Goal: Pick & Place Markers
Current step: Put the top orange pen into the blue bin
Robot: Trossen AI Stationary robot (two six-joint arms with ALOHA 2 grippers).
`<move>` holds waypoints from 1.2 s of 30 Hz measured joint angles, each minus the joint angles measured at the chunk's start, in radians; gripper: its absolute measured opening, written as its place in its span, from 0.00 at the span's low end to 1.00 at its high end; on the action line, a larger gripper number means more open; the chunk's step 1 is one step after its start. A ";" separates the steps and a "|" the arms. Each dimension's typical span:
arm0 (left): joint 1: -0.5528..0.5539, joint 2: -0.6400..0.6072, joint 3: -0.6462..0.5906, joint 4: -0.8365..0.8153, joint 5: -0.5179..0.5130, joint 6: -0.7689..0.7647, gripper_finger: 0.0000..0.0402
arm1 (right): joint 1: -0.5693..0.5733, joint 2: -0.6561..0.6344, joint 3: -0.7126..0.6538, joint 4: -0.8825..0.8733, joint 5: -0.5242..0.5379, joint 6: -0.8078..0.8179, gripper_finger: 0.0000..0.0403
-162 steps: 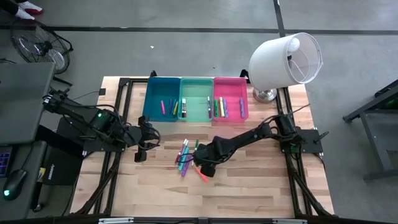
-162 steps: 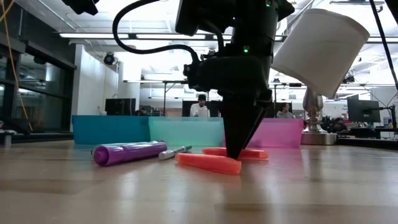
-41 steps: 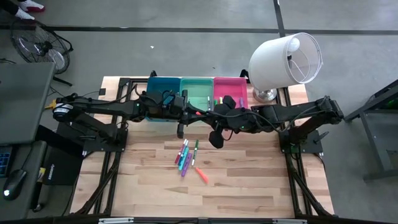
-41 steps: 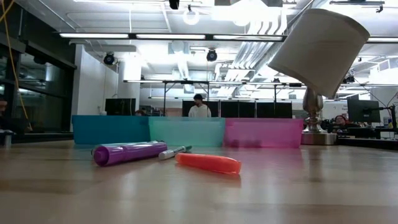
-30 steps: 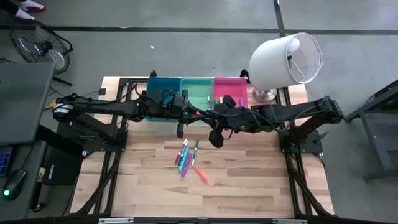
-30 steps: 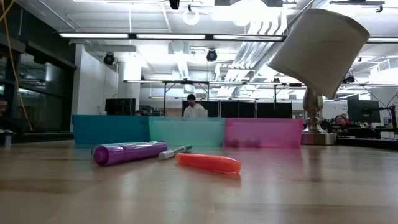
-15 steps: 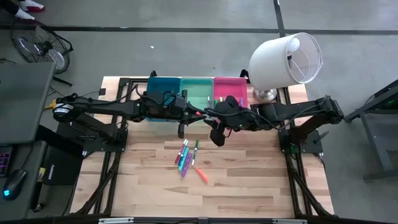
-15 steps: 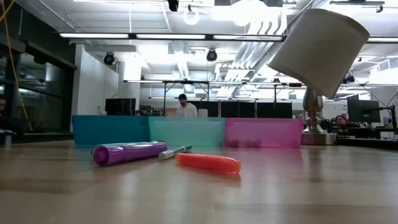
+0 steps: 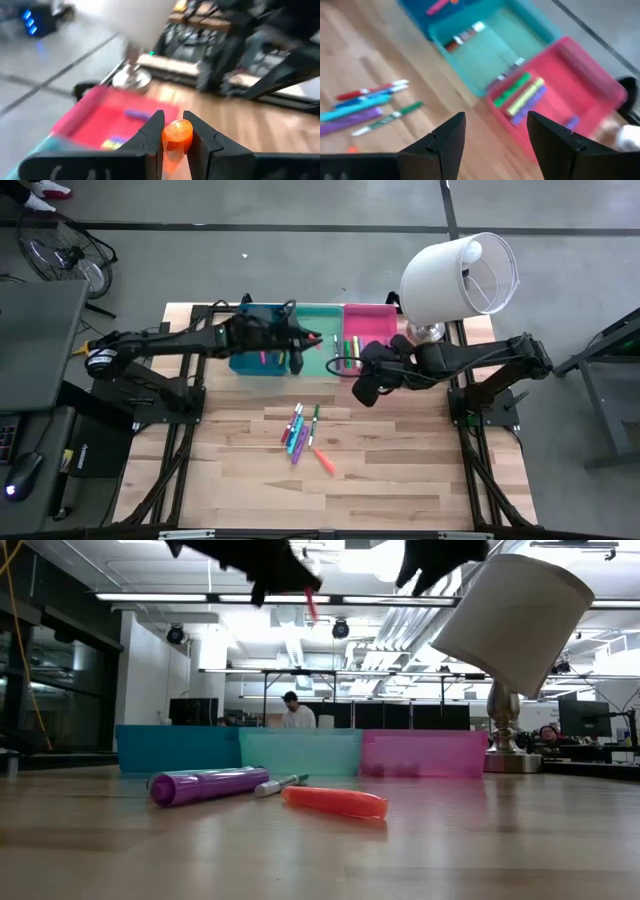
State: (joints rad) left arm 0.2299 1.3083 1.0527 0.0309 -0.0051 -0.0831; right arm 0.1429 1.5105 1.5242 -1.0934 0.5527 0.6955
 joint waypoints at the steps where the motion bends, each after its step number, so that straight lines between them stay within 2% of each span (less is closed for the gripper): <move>1: 0.025 0.000 0.000 -0.027 0.009 -0.004 0.12 | 0.000 0.000 0.000 -0.025 0.011 0.017 0.50; 11: 0.241 0.000 0.000 -0.379 0.077 -0.082 0.12 | 0.000 0.000 -0.005 -0.122 0.051 0.114 0.50; 14: 0.299 0.000 0.000 -0.430 0.105 -0.085 0.12 | -0.001 -0.003 -0.066 -0.112 0.055 0.156 0.50; 20: 0.394 -0.001 0.000 -0.510 0.184 -0.121 0.12 | -0.002 -0.003 -0.240 0.035 -0.028 0.204 0.50; 26: 0.430 0.051 0.000 -0.602 0.207 -0.155 0.12 | -0.004 -0.003 -0.329 0.185 -0.091 0.206 0.50; 36: 0.433 0.170 0.000 -0.647 0.232 -0.222 0.12 | -0.006 -0.013 -0.331 0.129 -0.080 0.216 0.50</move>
State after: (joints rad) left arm 0.6631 1.4787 1.0531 -0.6157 0.2265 -0.3048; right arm 0.1371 1.4975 1.1931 -0.9641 0.4723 0.9117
